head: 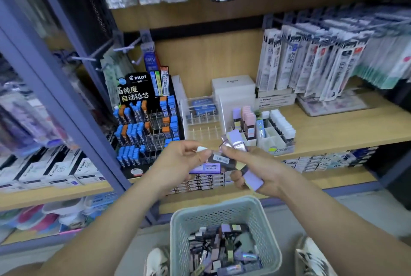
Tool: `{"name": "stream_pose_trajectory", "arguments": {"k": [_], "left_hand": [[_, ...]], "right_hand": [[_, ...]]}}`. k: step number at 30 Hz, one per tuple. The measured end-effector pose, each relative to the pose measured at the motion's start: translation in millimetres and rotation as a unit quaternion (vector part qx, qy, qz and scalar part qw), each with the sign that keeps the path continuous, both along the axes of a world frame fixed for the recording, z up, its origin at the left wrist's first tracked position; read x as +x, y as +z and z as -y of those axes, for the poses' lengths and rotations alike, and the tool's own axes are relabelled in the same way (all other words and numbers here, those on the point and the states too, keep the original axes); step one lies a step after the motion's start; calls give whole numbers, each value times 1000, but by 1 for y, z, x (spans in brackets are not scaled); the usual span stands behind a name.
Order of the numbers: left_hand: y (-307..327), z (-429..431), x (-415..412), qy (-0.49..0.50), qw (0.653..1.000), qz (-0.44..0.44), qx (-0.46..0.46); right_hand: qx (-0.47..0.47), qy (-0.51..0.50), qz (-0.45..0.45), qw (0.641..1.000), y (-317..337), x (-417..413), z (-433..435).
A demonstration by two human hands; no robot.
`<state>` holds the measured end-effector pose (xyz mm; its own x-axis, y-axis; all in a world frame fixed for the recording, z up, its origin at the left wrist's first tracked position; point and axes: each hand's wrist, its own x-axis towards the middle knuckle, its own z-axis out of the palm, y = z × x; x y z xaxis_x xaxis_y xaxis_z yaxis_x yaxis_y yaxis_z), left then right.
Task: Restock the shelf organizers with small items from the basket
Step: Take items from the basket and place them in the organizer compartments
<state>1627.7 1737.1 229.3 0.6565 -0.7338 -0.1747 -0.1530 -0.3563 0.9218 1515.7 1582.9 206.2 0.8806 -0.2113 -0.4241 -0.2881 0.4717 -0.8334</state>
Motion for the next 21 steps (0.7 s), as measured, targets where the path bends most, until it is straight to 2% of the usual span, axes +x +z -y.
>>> {"name": "stream_pose_trajectory", "arguments": {"k": [3,6,10,14,16,19,21], "left_hand": [[20,8,8,-33,999,34,-27],[31,15,15,-51,996,60,-39],[27,26,25,-18,997,29,-74],[24,43,29,21,995,56,-78],[24,48,32,53,992,66,-92],[22,52,37,98,985,76,-118],[19,54,38,109,981,95,-131]], "right_hand": [[-30,69,-24,997,25,0,12],[-60,99,9,993,37,4,24],[-113,70,46,990,34,17,29],[-156,27,52,986,29,33,22],[-126,0,42,991,30,37,21],[4,-42,21,999,35,39,23],[40,-46,31,998,36,40,21]]}}
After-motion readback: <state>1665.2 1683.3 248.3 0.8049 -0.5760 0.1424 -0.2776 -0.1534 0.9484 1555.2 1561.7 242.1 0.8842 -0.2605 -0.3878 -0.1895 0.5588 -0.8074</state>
